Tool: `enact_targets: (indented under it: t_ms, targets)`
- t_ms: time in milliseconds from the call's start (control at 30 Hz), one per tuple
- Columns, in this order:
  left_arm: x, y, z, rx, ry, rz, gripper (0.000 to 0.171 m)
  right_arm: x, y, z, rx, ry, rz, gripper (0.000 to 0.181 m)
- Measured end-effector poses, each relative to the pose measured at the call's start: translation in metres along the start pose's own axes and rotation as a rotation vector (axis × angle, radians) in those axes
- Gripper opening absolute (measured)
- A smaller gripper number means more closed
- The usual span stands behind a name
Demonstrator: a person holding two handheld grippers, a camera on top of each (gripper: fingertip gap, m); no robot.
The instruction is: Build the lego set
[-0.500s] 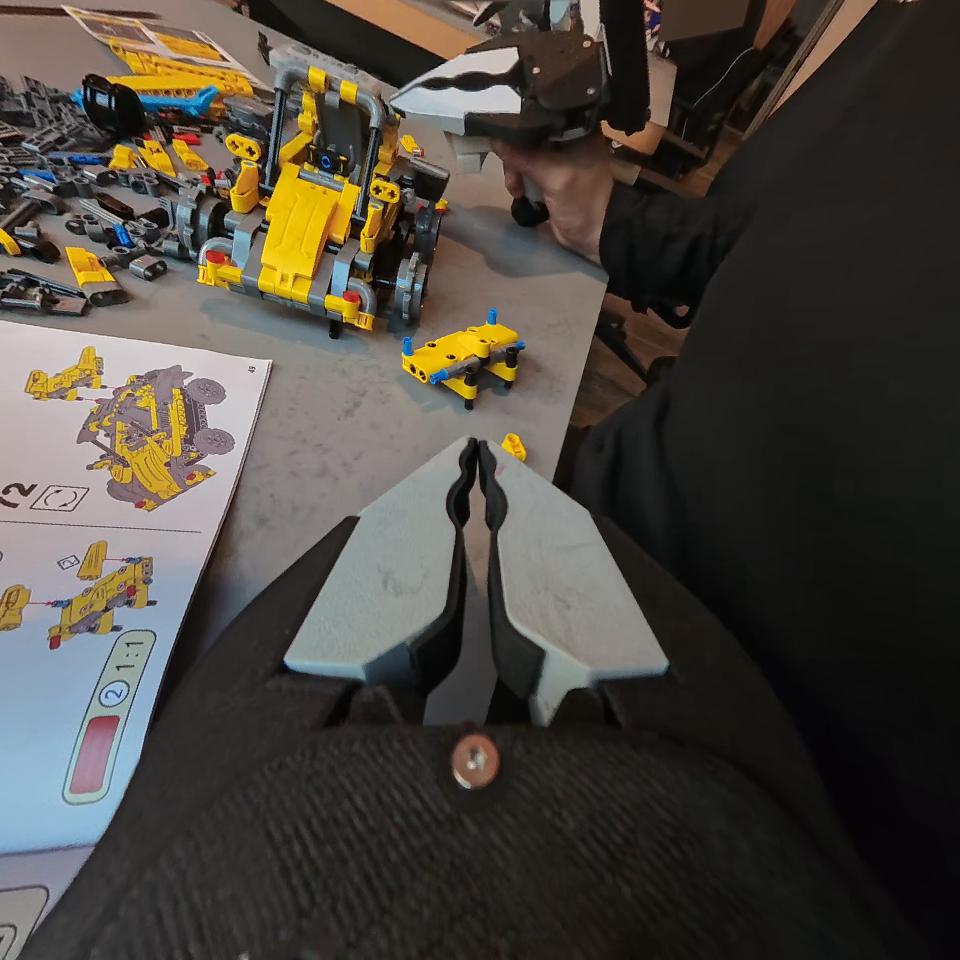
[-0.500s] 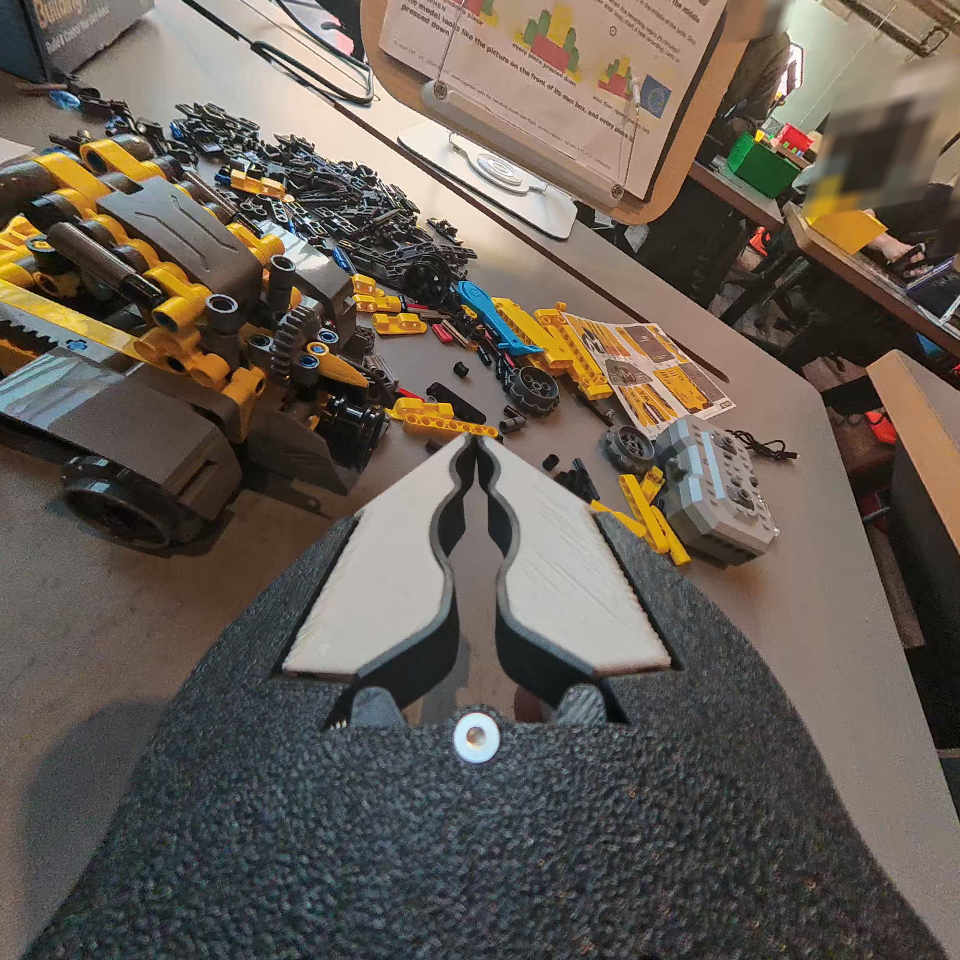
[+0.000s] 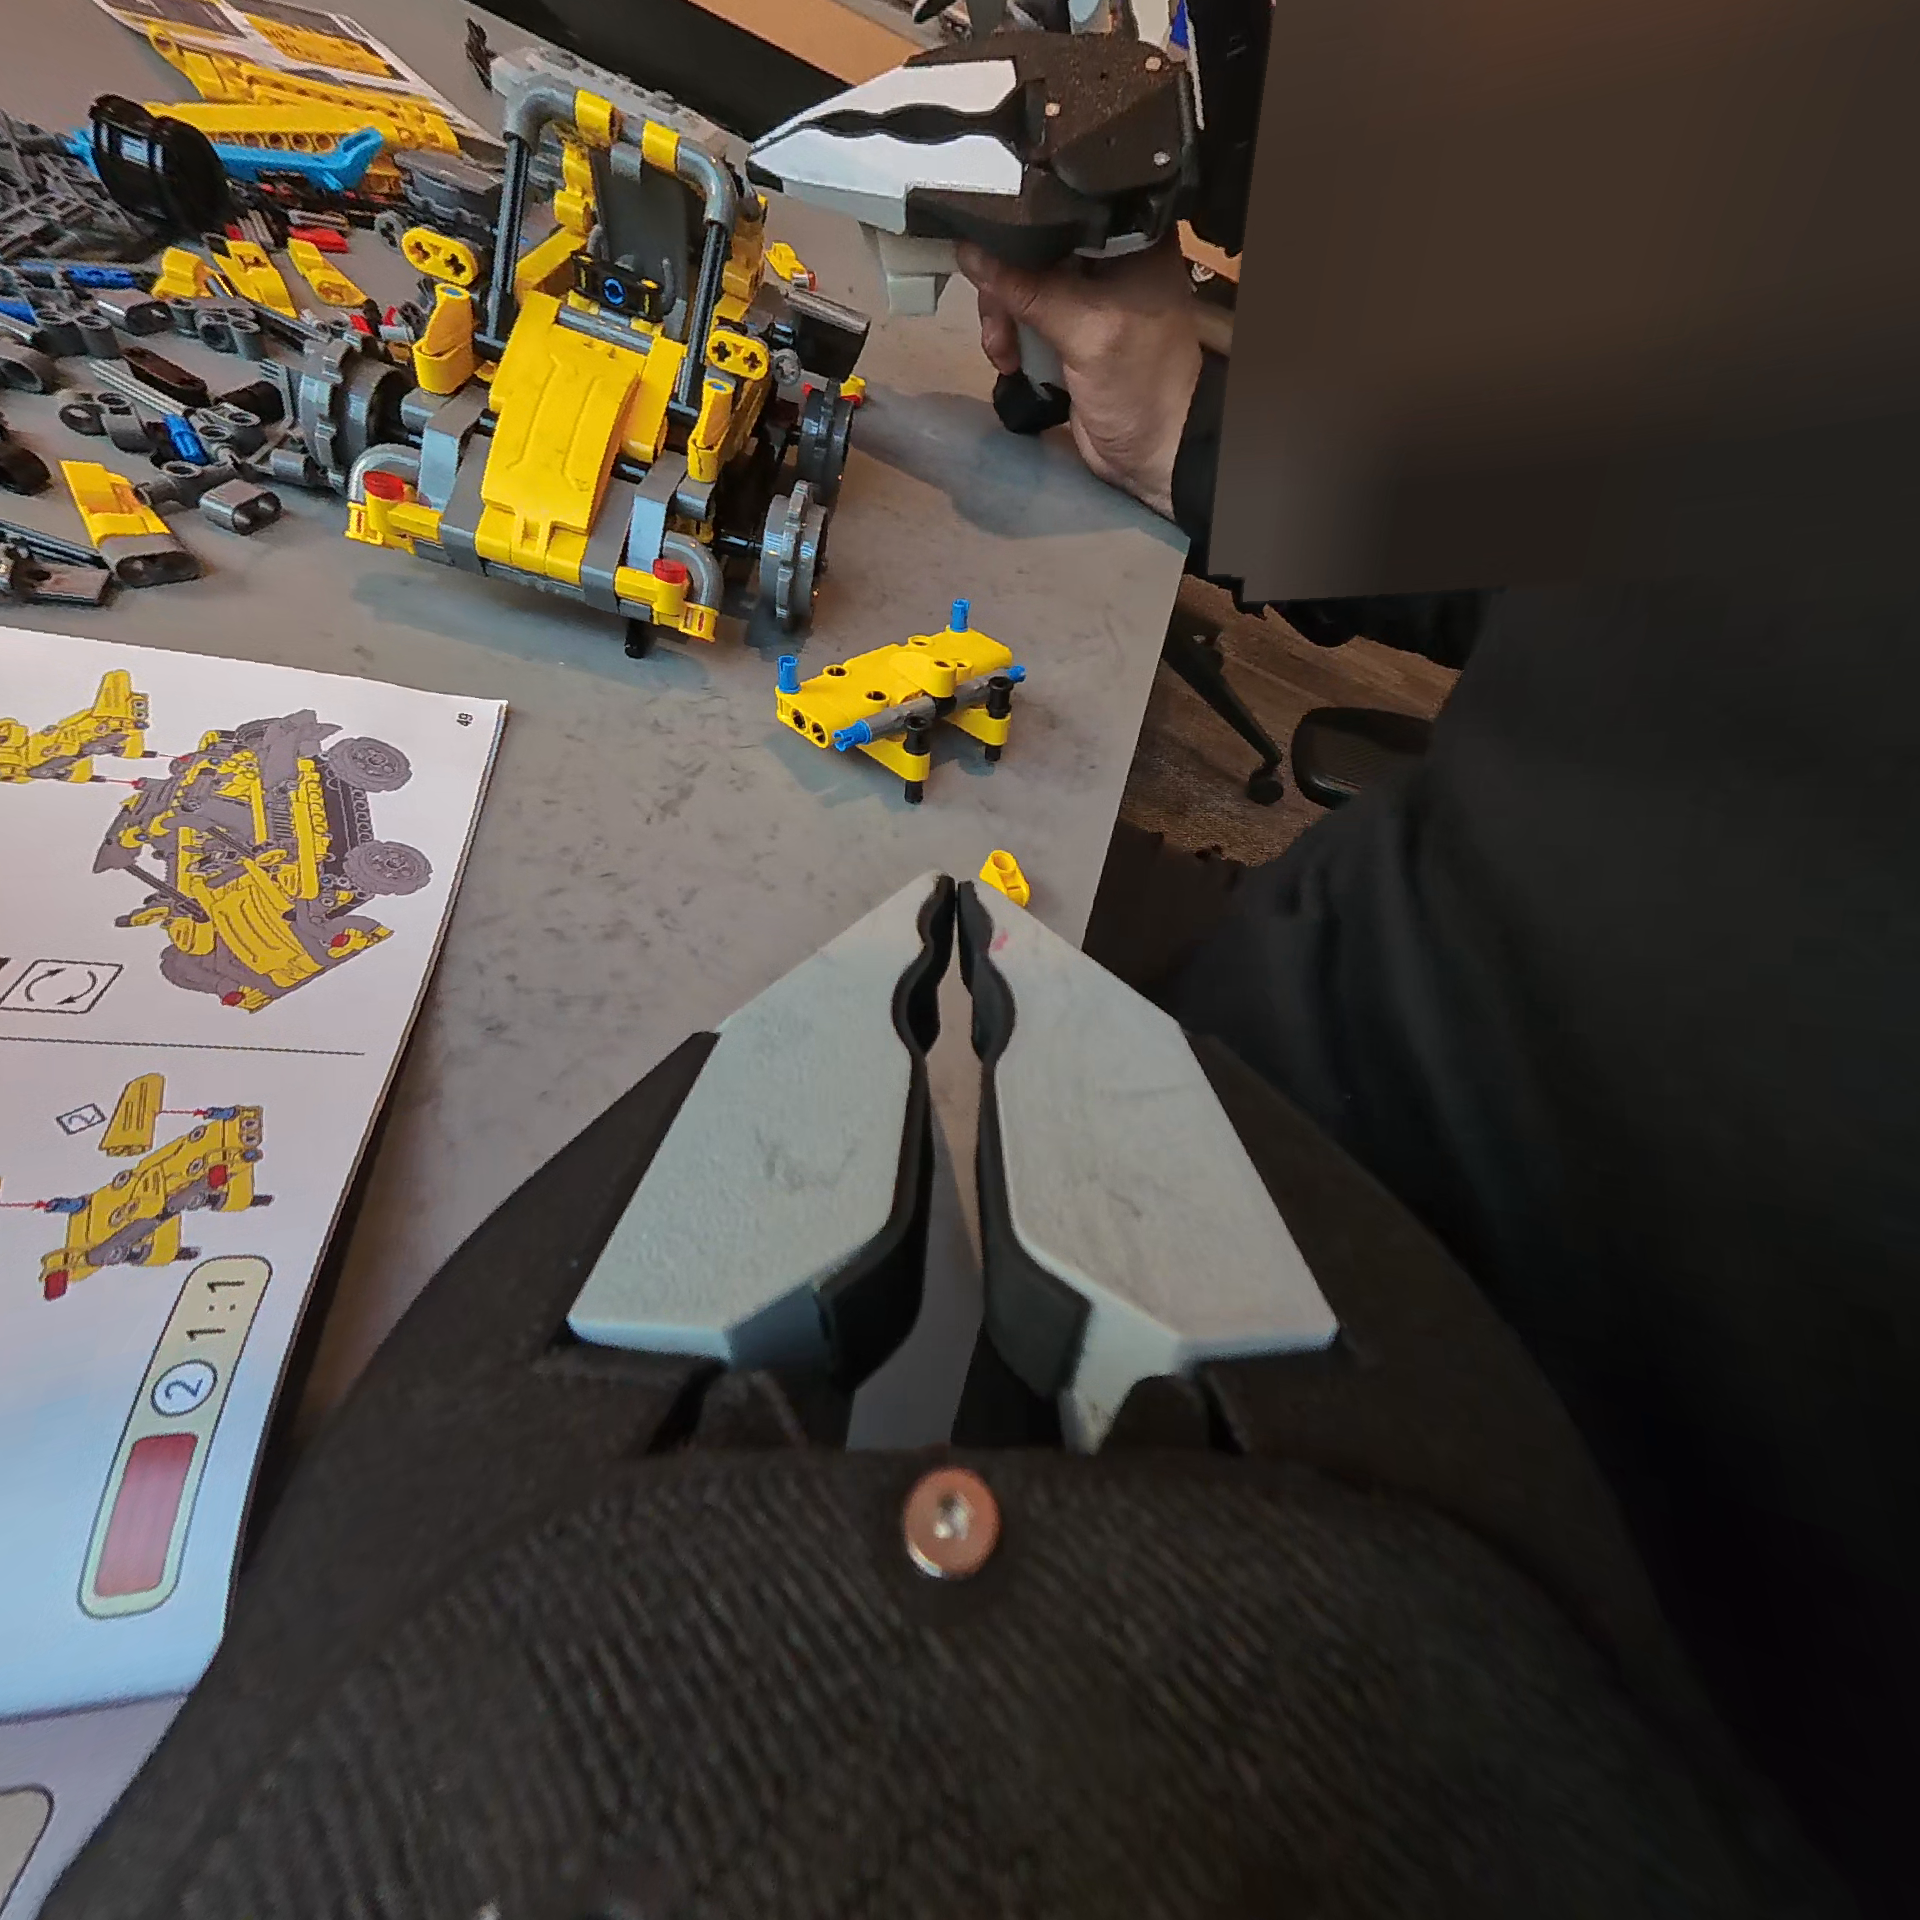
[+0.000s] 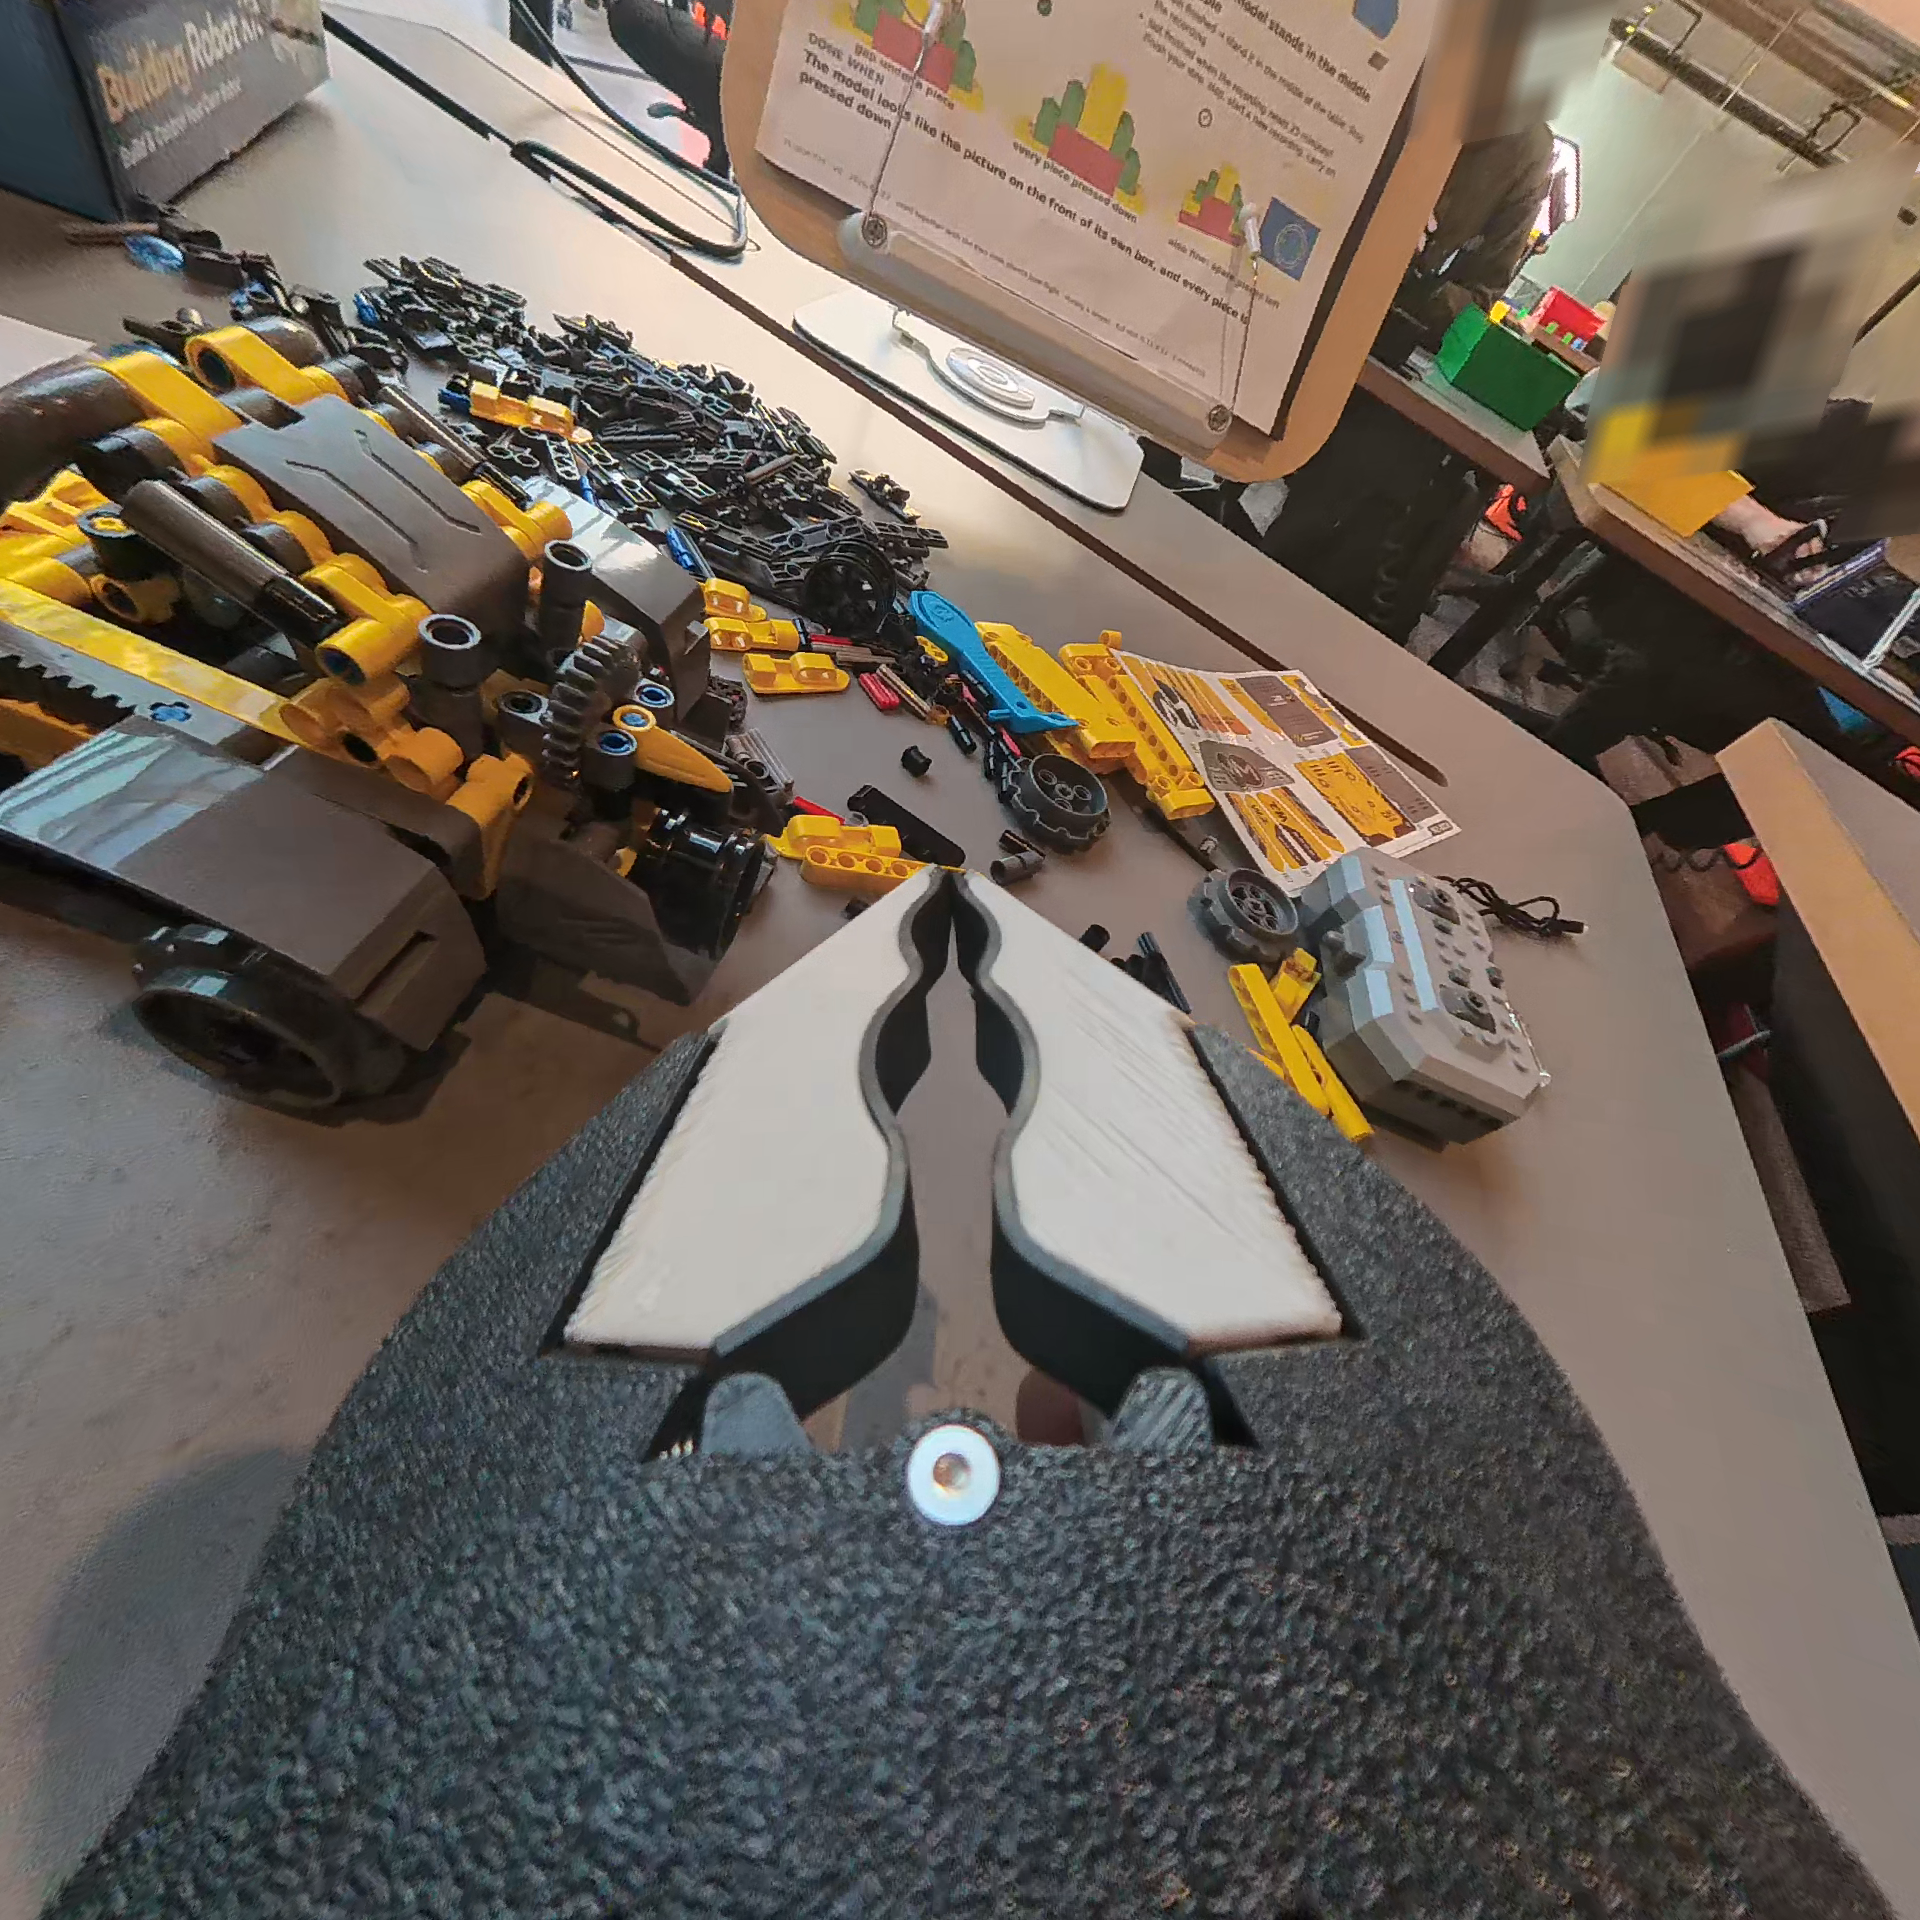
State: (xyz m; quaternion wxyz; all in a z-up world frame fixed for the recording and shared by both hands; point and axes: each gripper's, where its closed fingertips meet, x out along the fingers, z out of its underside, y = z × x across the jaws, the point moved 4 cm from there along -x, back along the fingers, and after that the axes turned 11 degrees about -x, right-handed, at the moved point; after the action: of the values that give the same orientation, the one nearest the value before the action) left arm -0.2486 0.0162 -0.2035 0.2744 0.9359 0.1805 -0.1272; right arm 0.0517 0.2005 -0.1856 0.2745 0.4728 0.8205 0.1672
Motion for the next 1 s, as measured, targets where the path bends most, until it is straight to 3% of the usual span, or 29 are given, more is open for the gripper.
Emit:
enact_targets:
  t_ms: [300, 533, 833, 1000]
  targets:
    - [0.002, -0.001, 0.001, 0.006, -0.007, -0.012, 0.003, 0.0, 0.004, 0.0, -0.009, 0.0, 0.032, 0.0]
    - [0.001, -0.002, -0.002, 0.005, 0.011, -0.02, 0.0, 0.005, 0.006, 0.008, -0.064, -0.08, 0.086, 0.0]
    - [0.0, -0.008, -0.005, -0.088, 0.012, 0.002, 0.0, 0.014, -0.006, 0.016, -0.158, -0.186, 0.075, 0.0]
    - [0.002, -0.008, -0.004, -0.122, -0.014, 0.03, 0.002, 0.013, -0.003, 0.016, -0.111, -0.173, 0.047, 0.0]
